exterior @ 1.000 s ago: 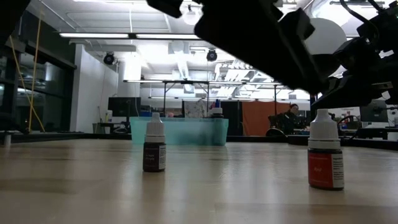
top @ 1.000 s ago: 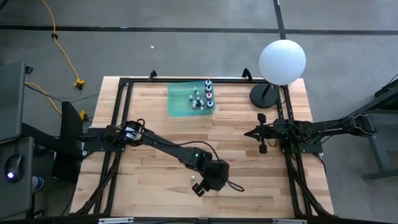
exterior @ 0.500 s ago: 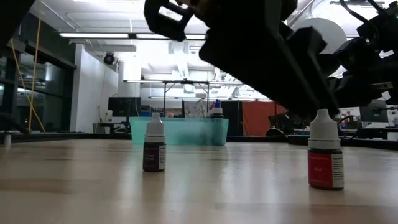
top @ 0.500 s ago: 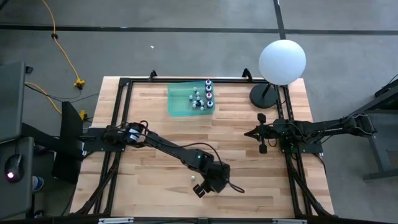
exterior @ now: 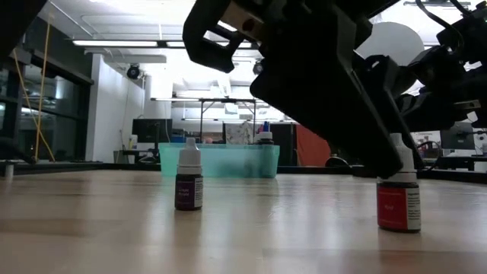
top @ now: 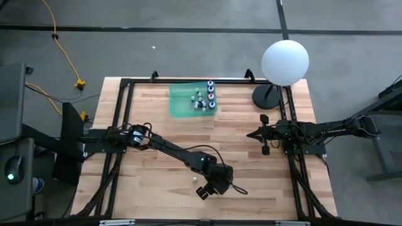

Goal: Pick & Place food coloring
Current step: Put the small red food coloring bottle into the blue transparent bin

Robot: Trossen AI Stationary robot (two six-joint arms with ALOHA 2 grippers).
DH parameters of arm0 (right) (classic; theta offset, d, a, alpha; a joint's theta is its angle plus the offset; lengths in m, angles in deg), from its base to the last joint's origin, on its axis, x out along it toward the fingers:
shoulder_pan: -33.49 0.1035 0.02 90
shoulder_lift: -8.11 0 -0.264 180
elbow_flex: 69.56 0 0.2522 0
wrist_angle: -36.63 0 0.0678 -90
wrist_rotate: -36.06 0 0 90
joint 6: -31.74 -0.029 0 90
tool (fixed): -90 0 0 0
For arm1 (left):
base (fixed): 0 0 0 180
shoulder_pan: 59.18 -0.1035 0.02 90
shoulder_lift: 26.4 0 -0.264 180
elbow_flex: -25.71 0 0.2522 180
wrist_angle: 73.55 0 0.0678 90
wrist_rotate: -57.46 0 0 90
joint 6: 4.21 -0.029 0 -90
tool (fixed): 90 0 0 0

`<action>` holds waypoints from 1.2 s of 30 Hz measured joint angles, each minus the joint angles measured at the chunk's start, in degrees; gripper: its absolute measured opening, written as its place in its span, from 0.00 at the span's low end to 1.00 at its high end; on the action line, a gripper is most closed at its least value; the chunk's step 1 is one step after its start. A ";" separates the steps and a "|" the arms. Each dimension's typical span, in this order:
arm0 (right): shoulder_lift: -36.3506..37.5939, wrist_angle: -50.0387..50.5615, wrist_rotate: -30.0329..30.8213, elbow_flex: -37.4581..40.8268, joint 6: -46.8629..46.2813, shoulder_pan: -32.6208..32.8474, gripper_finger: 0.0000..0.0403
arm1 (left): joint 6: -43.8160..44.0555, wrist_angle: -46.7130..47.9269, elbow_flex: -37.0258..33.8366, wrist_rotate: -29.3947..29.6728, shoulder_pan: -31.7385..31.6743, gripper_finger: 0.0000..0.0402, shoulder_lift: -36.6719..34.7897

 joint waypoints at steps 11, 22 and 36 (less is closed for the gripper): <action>0.00 -0.04 0.00 0.00 0.00 0.00 0.00 | 0.03 0.01 0.00 0.05 -0.02 0.22 -0.02; 0.00 -0.03 0.00 -0.02 0.00 0.01 0.00 | 6.68 0.77 0.08 2.73 -0.79 0.06 -0.63; 0.02 -0.03 0.00 -0.02 0.00 0.01 0.00 | 19.80 19.66 17.25 7.59 -3.52 0.08 -2.82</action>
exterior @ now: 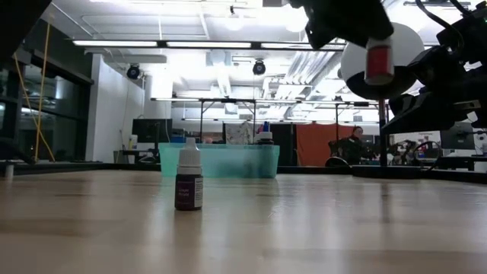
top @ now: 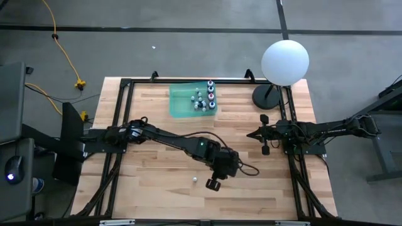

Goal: Pick & Place food coloring
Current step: Put the small red food coloring bottle into the blue transparent bin

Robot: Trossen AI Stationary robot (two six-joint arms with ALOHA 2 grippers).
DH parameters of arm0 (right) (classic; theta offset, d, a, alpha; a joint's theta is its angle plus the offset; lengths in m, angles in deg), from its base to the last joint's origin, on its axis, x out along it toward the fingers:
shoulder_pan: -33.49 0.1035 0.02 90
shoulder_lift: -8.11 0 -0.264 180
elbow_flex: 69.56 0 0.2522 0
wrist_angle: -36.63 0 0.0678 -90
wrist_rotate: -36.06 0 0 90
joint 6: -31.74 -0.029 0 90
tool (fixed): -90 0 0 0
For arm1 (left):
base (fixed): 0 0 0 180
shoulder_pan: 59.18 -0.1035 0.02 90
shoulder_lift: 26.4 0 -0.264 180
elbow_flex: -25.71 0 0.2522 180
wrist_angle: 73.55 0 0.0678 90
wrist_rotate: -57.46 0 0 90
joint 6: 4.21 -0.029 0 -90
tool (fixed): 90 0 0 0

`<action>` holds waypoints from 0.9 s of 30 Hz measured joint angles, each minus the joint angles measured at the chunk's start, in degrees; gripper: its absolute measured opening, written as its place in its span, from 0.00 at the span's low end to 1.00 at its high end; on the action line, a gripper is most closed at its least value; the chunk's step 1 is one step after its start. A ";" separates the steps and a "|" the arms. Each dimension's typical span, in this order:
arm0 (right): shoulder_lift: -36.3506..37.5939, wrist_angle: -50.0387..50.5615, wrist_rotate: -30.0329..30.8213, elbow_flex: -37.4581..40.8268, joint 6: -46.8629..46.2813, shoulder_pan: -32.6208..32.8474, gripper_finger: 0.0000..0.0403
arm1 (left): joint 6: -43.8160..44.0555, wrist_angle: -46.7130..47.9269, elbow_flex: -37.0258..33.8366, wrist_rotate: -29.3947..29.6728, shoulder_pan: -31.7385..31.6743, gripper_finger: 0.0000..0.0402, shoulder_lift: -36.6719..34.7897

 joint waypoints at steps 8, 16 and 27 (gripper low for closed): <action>-0.01 0.00 0.00 0.01 0.00 0.01 0.00 | 1.20 6.57 5.72 -0.06 -0.68 0.08 -0.37; -0.06 0.18 0.00 0.02 0.00 0.00 0.00 | 0.51 10.88 3.08 2.58 -1.83 0.08 -5.86; -0.04 0.02 0.00 0.00 0.00 0.01 0.00 | 2.50 -7.34 -28.91 1.81 -7.16 0.08 -25.17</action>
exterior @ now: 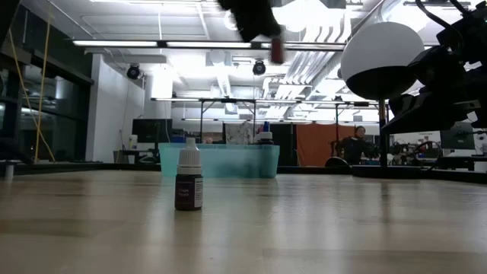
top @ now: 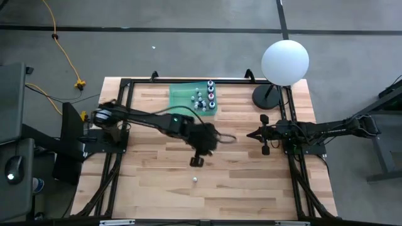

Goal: Pick & Place food coloring
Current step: Put the small red food coloring bottle into the blue transparent bin

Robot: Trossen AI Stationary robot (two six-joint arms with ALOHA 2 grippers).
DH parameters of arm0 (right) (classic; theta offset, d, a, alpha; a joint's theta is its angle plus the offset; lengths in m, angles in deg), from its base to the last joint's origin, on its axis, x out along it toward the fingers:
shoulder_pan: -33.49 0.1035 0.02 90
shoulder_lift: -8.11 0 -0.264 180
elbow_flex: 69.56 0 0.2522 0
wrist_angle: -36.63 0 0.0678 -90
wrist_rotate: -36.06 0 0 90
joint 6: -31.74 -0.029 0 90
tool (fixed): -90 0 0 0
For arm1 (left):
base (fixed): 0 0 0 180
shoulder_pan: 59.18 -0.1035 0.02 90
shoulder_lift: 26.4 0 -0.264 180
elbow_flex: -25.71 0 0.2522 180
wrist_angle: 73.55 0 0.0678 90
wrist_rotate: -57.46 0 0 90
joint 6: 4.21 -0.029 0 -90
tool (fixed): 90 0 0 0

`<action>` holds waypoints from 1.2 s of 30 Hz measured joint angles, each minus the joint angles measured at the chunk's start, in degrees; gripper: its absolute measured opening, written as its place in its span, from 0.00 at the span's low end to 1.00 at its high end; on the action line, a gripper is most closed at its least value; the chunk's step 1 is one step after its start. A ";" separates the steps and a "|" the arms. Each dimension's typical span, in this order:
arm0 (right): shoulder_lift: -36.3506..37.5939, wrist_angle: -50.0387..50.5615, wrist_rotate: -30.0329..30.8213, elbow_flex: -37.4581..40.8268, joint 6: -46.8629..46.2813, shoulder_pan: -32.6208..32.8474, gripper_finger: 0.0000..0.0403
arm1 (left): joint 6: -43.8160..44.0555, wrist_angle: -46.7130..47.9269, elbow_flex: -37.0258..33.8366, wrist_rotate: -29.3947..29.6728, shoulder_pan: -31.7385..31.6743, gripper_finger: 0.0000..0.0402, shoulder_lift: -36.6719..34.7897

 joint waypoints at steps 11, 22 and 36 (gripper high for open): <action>0.00 0.09 -0.02 0.00 0.00 0.00 0.00 | 13.67 -4.37 -22.31 2.95 -12.98 0.08 -13.88; 0.02 0.18 0.00 0.02 0.00 0.00 0.00 | 14.56 -4.33 -27.03 3.15 -26.54 0.08 -15.09; 0.02 -0.03 0.00 0.01 0.00 0.00 0.00 | 8.59 -8.73 -27.60 8.00 -38.01 0.08 -15.09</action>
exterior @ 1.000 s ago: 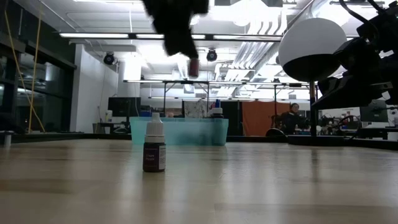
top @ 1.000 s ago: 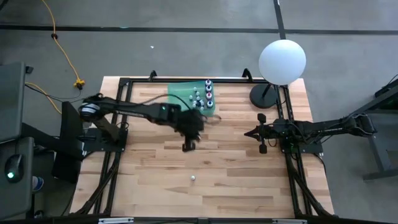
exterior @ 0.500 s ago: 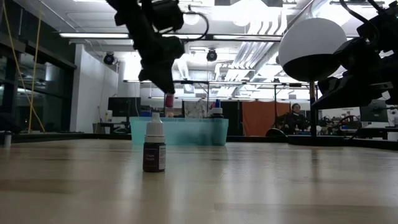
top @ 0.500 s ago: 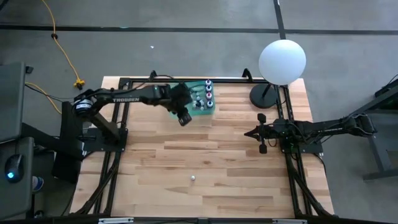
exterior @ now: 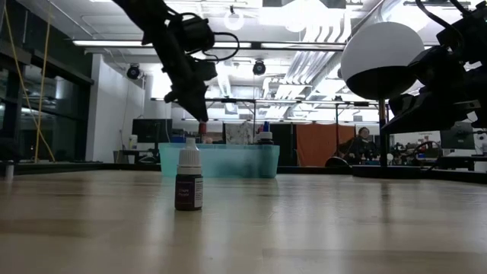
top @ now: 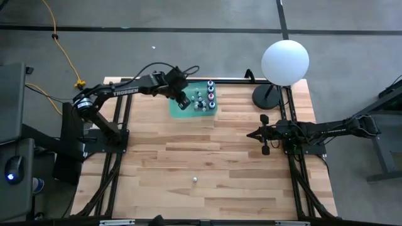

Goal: Pick & Place food coloring
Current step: Put the small red food coloring bottle into the blue transparent bin

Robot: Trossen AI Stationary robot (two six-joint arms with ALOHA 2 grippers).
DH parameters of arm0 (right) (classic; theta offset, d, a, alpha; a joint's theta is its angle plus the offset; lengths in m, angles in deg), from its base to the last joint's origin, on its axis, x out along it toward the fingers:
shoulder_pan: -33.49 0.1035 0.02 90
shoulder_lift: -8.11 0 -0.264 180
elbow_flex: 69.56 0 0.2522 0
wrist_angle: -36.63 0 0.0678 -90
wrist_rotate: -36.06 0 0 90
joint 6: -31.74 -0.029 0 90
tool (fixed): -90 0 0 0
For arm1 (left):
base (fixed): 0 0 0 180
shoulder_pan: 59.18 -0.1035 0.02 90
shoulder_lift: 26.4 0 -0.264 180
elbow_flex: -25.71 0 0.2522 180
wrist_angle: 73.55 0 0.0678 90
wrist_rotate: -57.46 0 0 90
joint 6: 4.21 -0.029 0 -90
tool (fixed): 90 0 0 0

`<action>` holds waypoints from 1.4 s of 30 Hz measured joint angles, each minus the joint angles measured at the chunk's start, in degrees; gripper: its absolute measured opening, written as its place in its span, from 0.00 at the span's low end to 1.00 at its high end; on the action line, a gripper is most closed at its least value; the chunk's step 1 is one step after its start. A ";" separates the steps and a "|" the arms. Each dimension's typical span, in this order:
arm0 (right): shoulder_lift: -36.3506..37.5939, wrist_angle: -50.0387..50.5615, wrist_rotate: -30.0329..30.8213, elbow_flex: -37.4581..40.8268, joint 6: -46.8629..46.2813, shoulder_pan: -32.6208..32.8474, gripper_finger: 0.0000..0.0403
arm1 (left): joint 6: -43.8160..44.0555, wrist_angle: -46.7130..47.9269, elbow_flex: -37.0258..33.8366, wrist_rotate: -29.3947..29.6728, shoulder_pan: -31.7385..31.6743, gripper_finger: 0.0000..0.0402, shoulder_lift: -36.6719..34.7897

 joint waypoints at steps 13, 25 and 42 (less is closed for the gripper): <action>0.00 0.00 0.00 0.01 0.00 -0.02 0.00 | -2.69 -13.98 -6.71 2.50 -5.36 0.08 0.09; 0.00 -0.01 0.00 0.01 0.00 -0.02 0.00 | -8.56 -18.88 -8.17 1.71 -6.85 0.08 6.14; 0.00 0.01 0.00 0.00 0.00 -0.02 0.00 | -16.13 -23.90 -8.04 -5.91 -6.85 0.08 12.21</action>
